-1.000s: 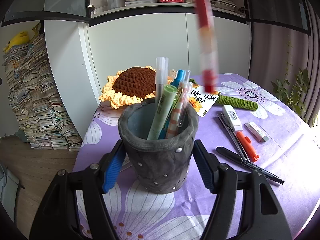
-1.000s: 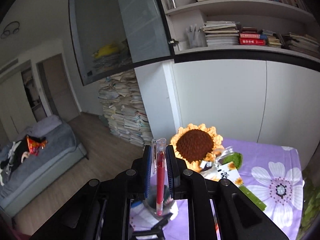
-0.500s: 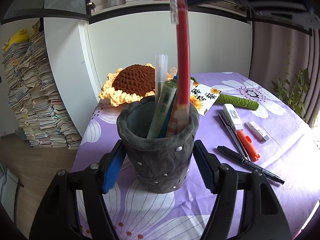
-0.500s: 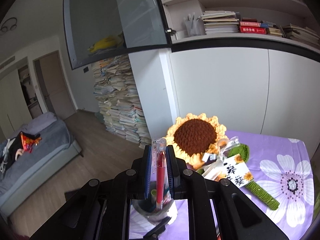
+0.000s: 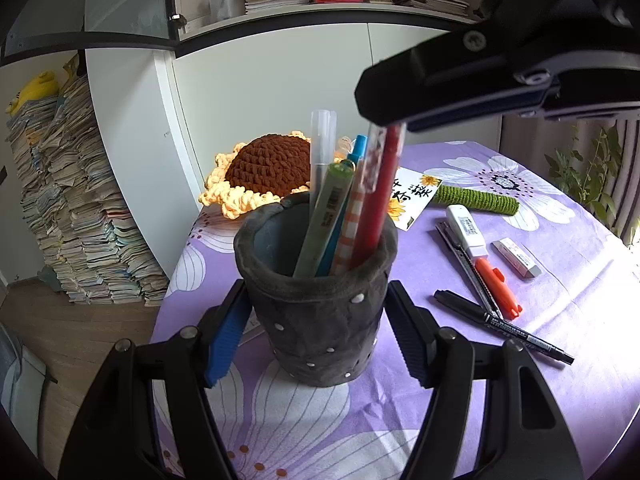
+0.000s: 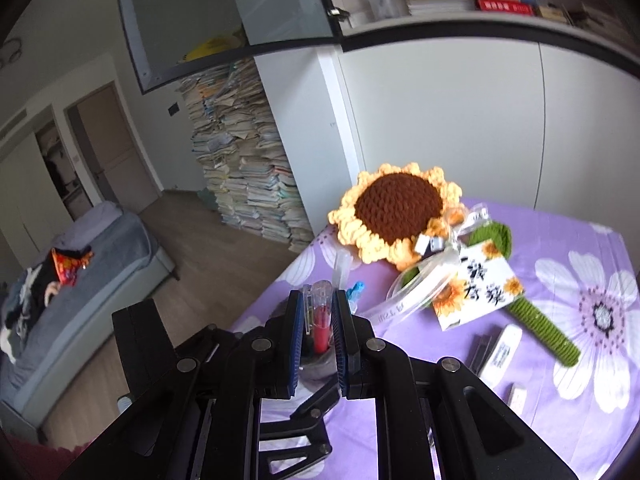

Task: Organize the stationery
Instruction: 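Lift the red gel pen with the right gripper and drop it into the grey cup, then move the right gripper back and grasp the black marker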

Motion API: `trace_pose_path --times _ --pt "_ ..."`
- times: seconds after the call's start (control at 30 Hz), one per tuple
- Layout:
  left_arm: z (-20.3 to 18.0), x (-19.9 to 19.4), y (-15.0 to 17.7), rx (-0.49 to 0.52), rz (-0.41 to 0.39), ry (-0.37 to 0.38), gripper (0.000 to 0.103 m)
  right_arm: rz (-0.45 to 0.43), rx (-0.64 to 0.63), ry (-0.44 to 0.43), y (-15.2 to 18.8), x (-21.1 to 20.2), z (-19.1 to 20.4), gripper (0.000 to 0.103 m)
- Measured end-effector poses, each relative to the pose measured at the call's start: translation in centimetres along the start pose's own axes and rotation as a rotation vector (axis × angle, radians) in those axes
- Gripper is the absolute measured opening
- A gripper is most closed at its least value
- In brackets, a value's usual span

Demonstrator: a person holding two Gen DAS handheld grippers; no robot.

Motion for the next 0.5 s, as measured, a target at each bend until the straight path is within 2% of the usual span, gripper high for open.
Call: trace_pose_path --times 0.17,0.23,0.3,0.4,0.5 --pt "0.2 0.1 0.0 -0.006 0.005 -0.002 0.068 0.074 0.045 -0.059 0.4 0.0 -0.6 0.015" --pt "0.4 0.1 0.0 -0.015 0.004 0.004 0.068 0.092 0.066 -0.074 0.3 -0.4 -1.0 0.025" --pt "0.4 0.2 0.0 -0.019 0.003 0.006 0.068 0.081 0.098 -0.089 0.0 -1.1 -1.8 0.040" --pt "0.3 0.2 0.1 -0.019 0.003 0.006 0.068 0.029 0.114 -0.049 -0.4 -2.4 -3.3 0.041" --pt "0.3 0.2 0.1 -0.021 0.003 0.007 0.068 0.115 0.012 0.069 1.1 -1.2 -4.6 0.041"
Point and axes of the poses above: each gripper's, at about its wrist camera, not at the fingertips, and x roughly the way its jaws point, z to its left, y to its underside, the point moved 7 cm from there along x, roughly the way its jaws point, and after that the axes turned 15 degrees about y, right-handed, at the moved point
